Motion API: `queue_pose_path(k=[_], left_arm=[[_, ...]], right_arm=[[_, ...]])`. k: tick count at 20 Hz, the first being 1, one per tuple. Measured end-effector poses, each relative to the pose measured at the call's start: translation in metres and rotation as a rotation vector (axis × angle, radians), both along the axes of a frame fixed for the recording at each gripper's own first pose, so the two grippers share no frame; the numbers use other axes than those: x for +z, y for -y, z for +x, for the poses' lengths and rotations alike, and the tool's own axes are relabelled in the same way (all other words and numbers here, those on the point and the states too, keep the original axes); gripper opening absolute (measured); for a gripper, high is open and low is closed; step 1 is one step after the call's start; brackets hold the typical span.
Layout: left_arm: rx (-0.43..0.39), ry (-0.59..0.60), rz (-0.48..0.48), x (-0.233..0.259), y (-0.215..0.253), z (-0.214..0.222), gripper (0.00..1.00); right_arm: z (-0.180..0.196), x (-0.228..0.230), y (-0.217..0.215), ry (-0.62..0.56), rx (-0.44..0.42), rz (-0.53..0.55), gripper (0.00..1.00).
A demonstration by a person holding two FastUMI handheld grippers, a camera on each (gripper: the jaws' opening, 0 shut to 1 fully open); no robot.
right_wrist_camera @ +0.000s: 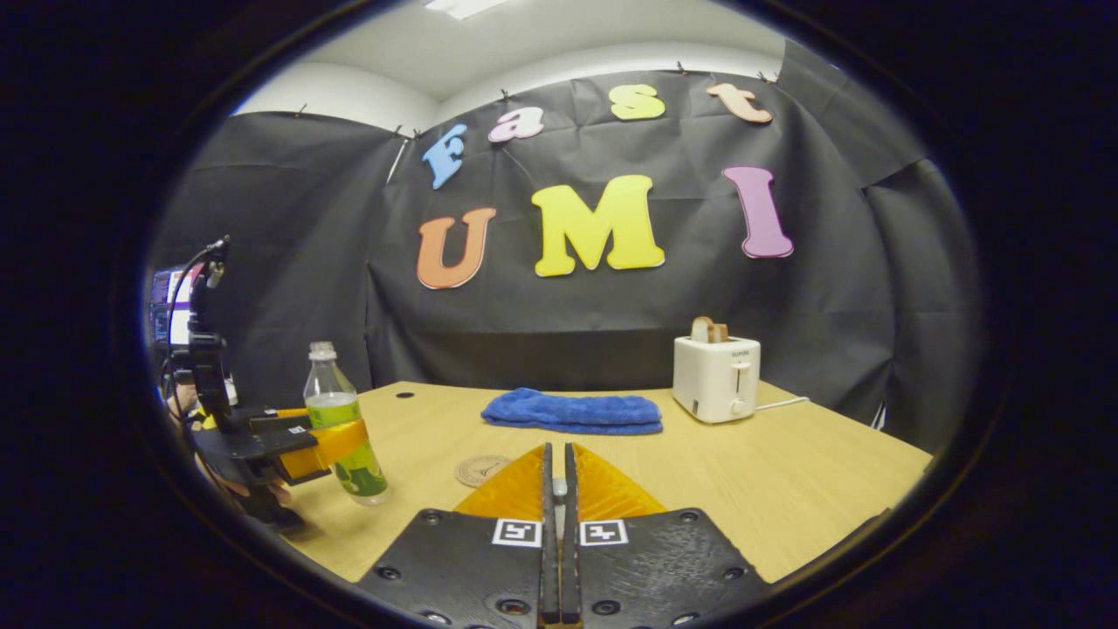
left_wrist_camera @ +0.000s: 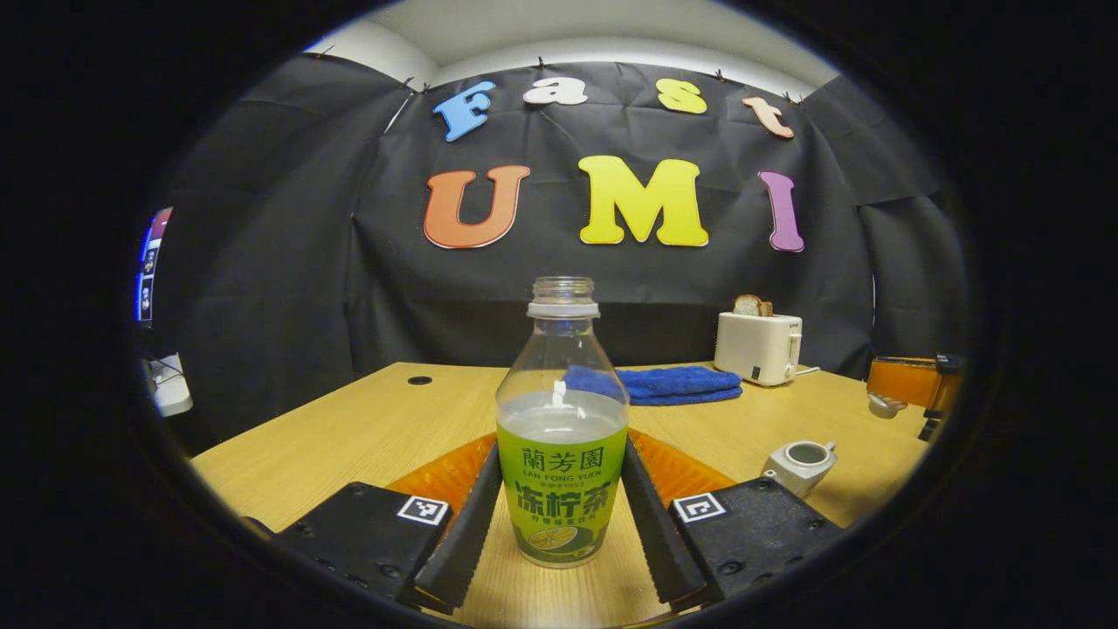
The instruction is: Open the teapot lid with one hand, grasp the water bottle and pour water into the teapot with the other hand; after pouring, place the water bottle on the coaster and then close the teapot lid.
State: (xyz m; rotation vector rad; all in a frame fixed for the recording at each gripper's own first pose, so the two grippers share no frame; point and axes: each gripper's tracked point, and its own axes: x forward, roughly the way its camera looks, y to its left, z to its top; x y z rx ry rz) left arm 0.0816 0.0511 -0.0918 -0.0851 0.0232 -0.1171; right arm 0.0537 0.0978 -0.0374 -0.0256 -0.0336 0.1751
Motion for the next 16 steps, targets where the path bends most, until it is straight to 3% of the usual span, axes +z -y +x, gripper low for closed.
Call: queue_pose_path(k=[5, 8, 16], left_arm=[[0.082, -0.010, 0.109, 0.020, -0.016, -0.015, 0.77], [0.088, -0.016, 0.180, 0.025, -0.001, -0.019, 0.77], [0.037, -0.098, 0.611, 0.002, 0.047, -0.021, 0.76]], right_arm=[[-0.006, 0.005, 0.002, -0.005, 0.011, -0.019, 0.01], [-0.008, 0.011, 0.006, -0.002, 0.028, -0.012, 0.01], [-0.008, 0.018, 0.043, 0.003, 0.002, -0.013, 0.02]])
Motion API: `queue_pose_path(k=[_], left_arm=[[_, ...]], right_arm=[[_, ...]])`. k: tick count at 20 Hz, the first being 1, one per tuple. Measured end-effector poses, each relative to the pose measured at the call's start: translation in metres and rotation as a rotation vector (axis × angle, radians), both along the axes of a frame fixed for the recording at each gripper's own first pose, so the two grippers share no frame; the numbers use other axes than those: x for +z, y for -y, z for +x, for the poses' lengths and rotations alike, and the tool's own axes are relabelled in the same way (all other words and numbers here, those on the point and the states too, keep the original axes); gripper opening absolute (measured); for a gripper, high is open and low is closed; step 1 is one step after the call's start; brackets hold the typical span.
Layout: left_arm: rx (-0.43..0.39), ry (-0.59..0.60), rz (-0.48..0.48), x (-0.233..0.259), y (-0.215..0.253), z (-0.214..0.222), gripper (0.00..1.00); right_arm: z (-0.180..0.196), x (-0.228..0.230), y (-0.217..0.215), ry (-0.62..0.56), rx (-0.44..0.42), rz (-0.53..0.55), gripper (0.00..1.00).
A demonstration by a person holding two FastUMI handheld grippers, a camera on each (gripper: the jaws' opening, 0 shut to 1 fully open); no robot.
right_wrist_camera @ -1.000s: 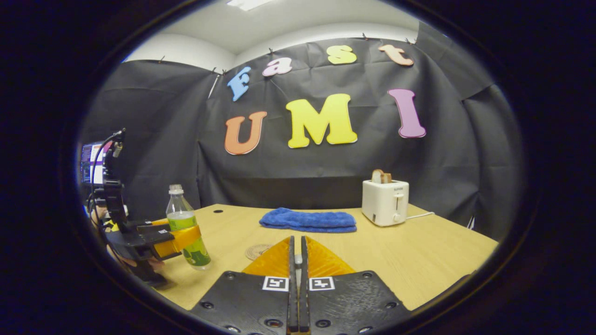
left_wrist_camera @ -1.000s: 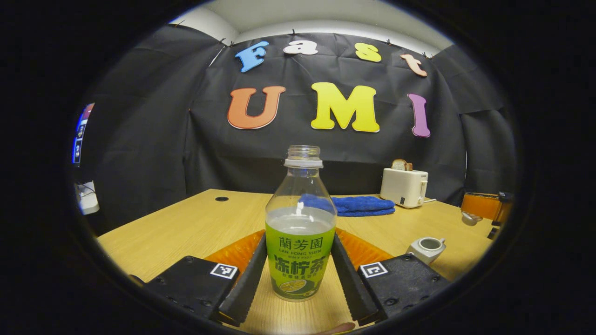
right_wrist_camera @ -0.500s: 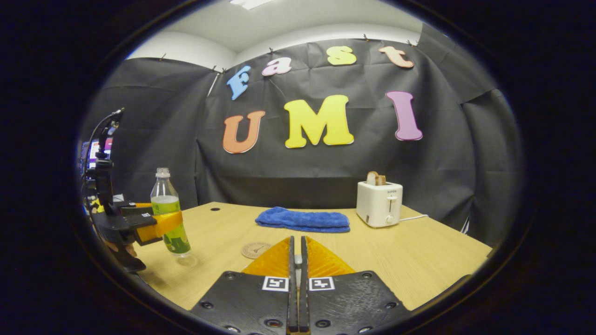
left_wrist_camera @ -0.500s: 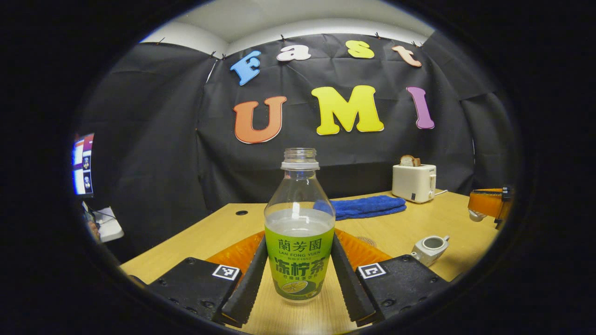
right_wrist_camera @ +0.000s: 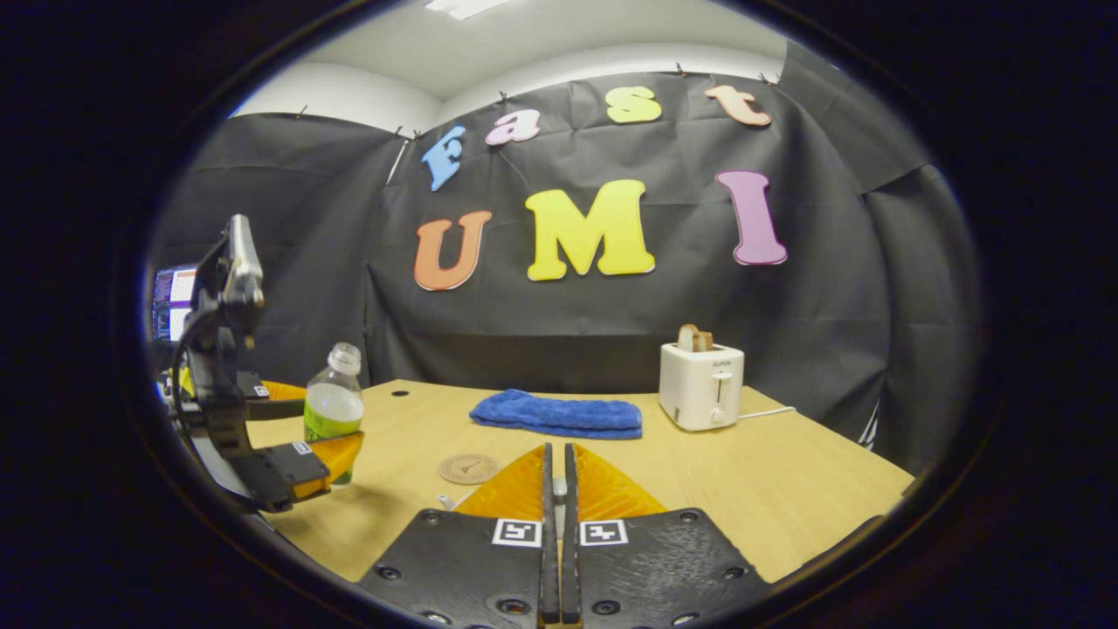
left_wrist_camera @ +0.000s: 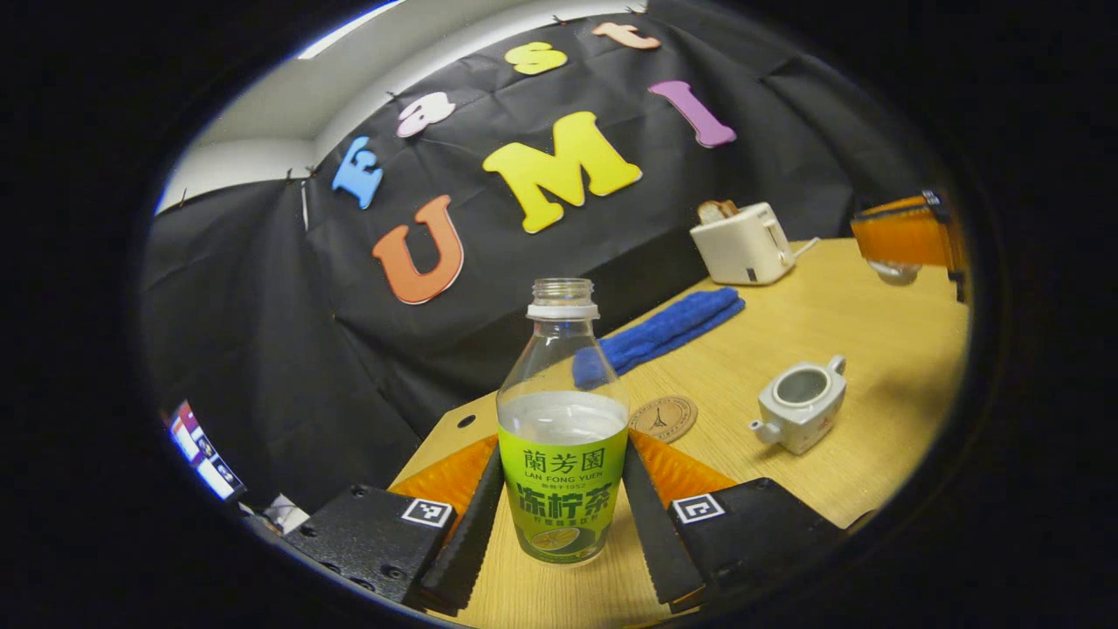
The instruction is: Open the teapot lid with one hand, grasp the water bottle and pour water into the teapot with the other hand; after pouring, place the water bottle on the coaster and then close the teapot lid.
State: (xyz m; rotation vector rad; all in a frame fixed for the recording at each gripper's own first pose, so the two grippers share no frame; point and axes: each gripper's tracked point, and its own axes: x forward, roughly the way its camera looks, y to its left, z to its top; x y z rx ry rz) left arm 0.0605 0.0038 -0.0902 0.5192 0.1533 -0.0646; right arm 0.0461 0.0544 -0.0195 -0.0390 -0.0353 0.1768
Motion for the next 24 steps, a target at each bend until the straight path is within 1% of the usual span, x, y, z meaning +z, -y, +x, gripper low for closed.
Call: queue_pose_path(k=[3, 7, 9, 11, 14, 16, 18, 19, 20, 23, 24], left_arm=[[-0.002, -0.019, 0.127, -0.006, 0.007, 0.004, 0.76], [-0.032, -0.060, 0.260, -0.016, 0.018, 0.004, 0.76], [-0.030, -0.071, 0.365, -0.016, 0.018, 0.001, 0.76], [-0.031, -0.056, 0.488, -0.013, 0.021, 0.002, 0.76], [-0.053, -0.038, 0.636, -0.007, 0.028, 0.005, 0.76], [-0.071, -0.043, 0.703, -0.007, 0.033, 0.005, 0.76], [-0.082, -0.050, 0.759, -0.008, 0.038, 0.002, 0.76], [-0.088, -0.054, 0.792, -0.008, 0.038, 0.003, 0.72], [-0.088, -0.051, 0.827, -0.005, 0.038, 0.002, 0.76], [-0.082, -0.027, 0.948, 0.000, 0.039, -0.002, 0.76], [-0.085, -0.024, 0.991, -0.001, 0.039, -0.002, 0.73]], right_arm=[[0.001, -0.001, 0.014, 0.002, -0.002, 0.021, 0.00], [0.005, -0.005, 0.038, -0.015, -0.047, 0.009, 0.01], [0.005, -0.003, 0.044, -0.011, -0.055, 0.006, 0.01], [0.005, -0.002, 0.048, -0.012, -0.055, 0.016, 0.01], [0.005, -0.001, 0.053, -0.018, -0.060, 0.026, 0.01], [0.005, 0.003, 0.060, -0.011, -0.079, 0.031, 0.01], [0.003, 0.005, 0.061, -0.006, -0.079, 0.038, 0.01], [0.002, 0.006, 0.064, -0.003, -0.082, 0.045, 0.01], [0.002, 0.008, 0.066, 0.000, -0.084, 0.052, 0.01], [0.002, 0.010, 0.071, -0.002, -0.084, 0.078, 0.01], [0.002, 0.010, 0.073, -0.002, -0.086, 0.088, 0.01]])
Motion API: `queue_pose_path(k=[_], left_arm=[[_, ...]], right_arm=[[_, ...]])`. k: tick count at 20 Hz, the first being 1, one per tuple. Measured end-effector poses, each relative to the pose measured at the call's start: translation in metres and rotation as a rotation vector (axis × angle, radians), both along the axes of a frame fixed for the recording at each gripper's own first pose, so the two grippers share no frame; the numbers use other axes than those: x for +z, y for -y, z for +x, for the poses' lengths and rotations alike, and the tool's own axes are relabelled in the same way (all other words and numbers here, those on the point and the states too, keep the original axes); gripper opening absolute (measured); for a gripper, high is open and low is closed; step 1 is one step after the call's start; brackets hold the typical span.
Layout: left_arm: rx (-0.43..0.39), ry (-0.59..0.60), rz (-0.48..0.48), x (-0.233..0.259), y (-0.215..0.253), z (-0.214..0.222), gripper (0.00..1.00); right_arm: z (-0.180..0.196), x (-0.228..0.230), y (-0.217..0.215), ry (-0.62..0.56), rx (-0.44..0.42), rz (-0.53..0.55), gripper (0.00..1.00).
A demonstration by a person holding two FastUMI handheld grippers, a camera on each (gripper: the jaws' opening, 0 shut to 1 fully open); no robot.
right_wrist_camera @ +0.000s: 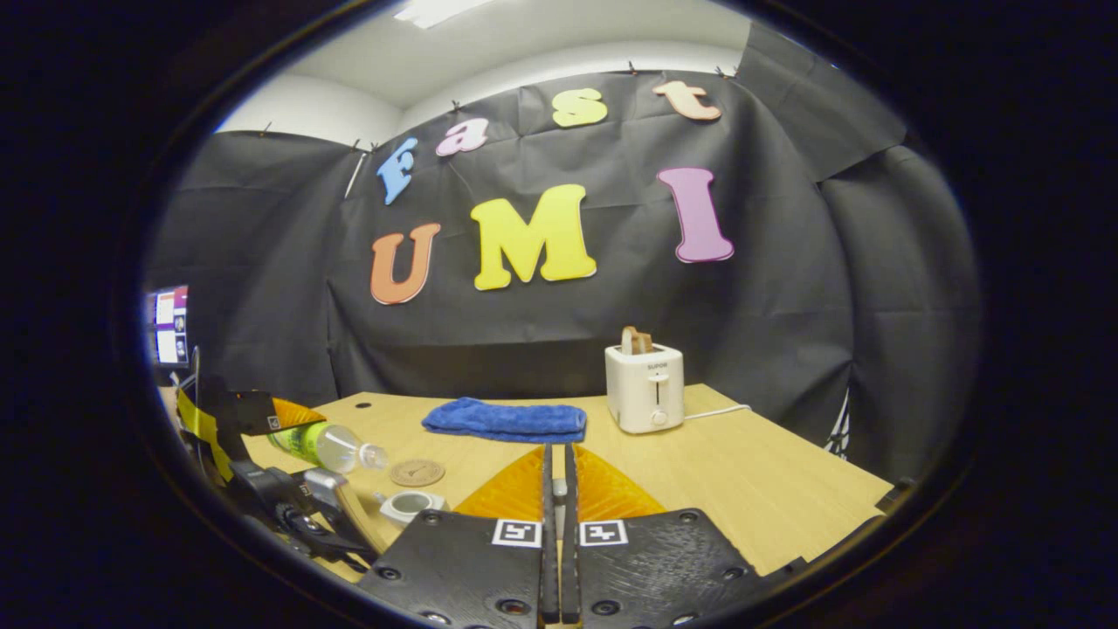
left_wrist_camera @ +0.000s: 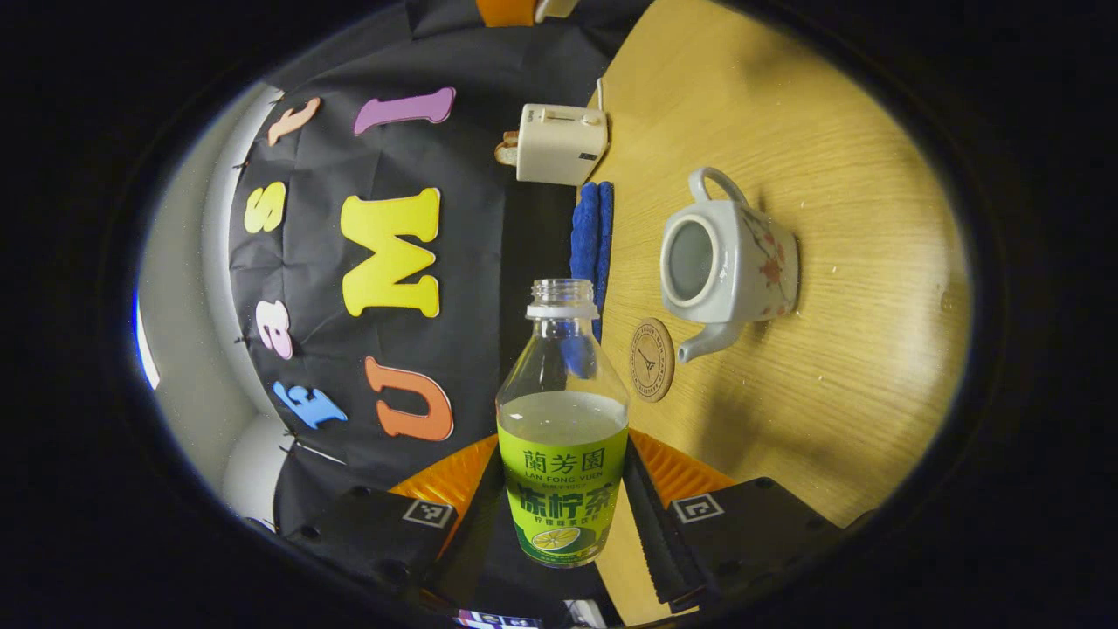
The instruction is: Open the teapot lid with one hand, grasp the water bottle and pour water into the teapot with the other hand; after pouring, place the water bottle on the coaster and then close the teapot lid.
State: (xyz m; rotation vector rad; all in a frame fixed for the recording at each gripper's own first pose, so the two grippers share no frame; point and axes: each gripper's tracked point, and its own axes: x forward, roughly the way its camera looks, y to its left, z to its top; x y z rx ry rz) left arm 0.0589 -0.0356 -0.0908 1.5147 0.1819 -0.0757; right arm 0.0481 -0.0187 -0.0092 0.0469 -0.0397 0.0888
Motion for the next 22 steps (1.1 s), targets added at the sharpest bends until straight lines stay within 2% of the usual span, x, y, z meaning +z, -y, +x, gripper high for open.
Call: queue_pose_path(k=[2, 6, 9, 10, 11, 22], left_arm=[[-0.023, 0.023, 0.132, 0.009, 0.002, 0.003, 0.76], [-0.027, -0.009, 0.214, 0.002, 0.001, 0.000, 0.76], [-0.038, -0.001, 0.328, 0.009, 0.008, -0.002, 0.76], [-0.040, -0.006, 0.347, 0.008, 0.009, -0.002, 0.73], [-0.039, -0.014, 0.360, 0.008, 0.010, -0.002, 0.76], [-0.032, -0.012, 0.430, 0.011, 0.018, -0.005, 0.76]], right_arm=[[0.002, 0.001, 0.008, 0.006, -0.022, 0.015, 0.01], [0.002, -0.001, 0.011, 0.002, -0.026, 0.026, 0.01], [0.002, -0.001, 0.010, -0.002, -0.022, 0.026, 0.01], [0.002, -0.001, 0.011, 0.001, -0.024, 0.026, 0.01], [0.002, 0.001, 0.012, 0.003, -0.026, 0.026, 0.01], [-0.004, 0.003, 0.005, 0.010, -0.004, 0.029, 0.01]])
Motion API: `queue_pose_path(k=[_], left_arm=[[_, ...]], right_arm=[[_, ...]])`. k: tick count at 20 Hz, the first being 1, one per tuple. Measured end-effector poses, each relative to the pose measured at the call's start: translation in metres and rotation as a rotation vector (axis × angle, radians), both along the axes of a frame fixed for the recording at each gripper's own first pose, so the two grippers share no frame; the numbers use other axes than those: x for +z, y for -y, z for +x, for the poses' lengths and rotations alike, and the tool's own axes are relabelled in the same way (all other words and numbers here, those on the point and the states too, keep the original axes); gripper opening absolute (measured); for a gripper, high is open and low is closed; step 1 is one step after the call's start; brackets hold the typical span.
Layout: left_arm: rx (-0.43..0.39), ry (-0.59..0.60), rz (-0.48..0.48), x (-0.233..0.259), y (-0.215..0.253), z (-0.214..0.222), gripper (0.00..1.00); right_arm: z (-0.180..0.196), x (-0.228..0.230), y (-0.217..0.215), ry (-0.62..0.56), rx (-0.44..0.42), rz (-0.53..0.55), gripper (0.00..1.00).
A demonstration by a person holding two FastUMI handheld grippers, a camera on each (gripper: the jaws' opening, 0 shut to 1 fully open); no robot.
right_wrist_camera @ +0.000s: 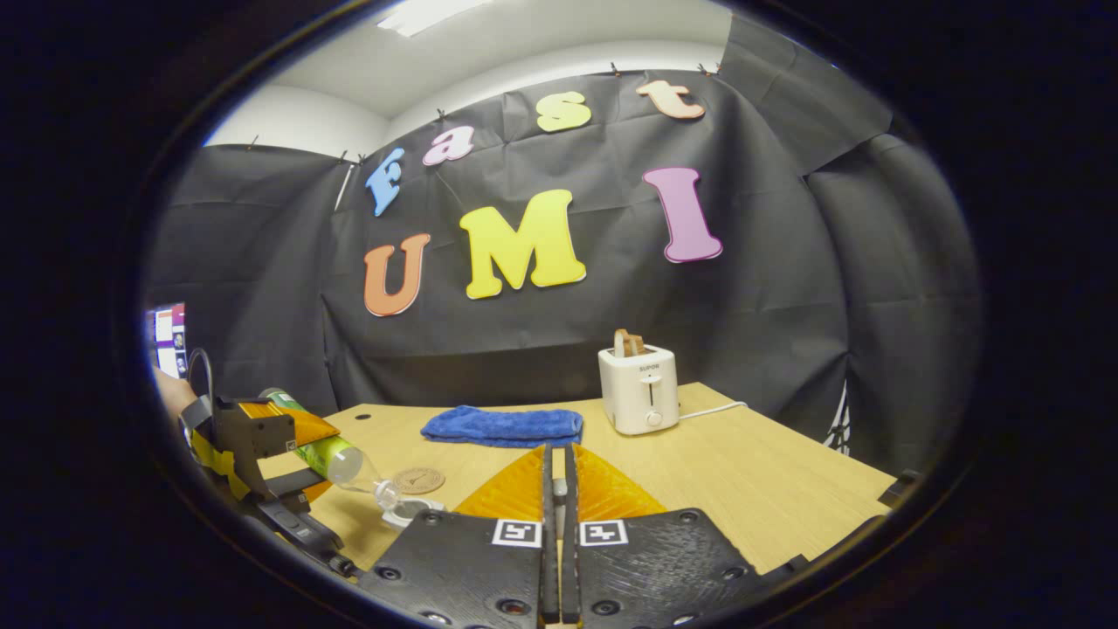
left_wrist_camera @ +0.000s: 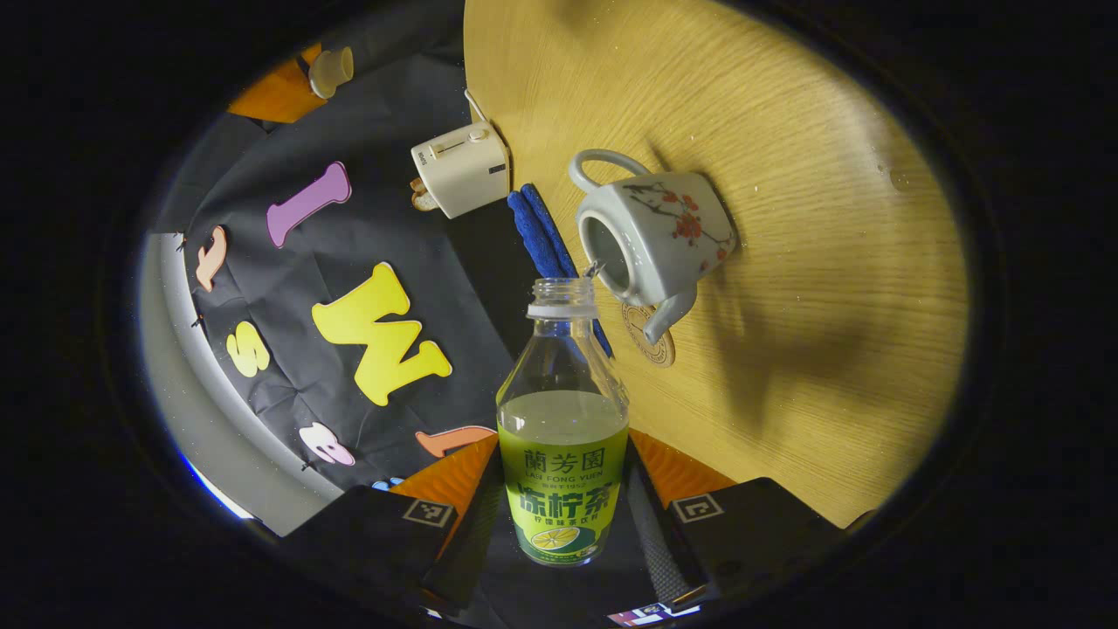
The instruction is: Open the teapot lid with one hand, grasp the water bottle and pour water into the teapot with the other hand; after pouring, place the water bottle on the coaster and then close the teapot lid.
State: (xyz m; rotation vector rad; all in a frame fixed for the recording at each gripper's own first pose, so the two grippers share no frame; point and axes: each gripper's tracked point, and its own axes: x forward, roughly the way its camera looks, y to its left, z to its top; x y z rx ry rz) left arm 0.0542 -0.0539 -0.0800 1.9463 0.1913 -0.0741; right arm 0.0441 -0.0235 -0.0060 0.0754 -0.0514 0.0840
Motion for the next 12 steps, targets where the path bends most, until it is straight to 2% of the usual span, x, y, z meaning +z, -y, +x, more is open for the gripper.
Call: queue_pose_path(k=[2, 12], left_arm=[[0.002, 0.000, 0.006, 0.002, -0.001, 0.002, 0.73], [-0.001, -0.007, 0.109, 0.007, 0.013, 0.002, 0.76]], right_arm=[[0.000, 0.000, -0.001, -0.001, 0.000, -0.001, 0.01], [-0.001, 0.003, 0.007, 0.003, -0.013, 0.006, 0.01]])
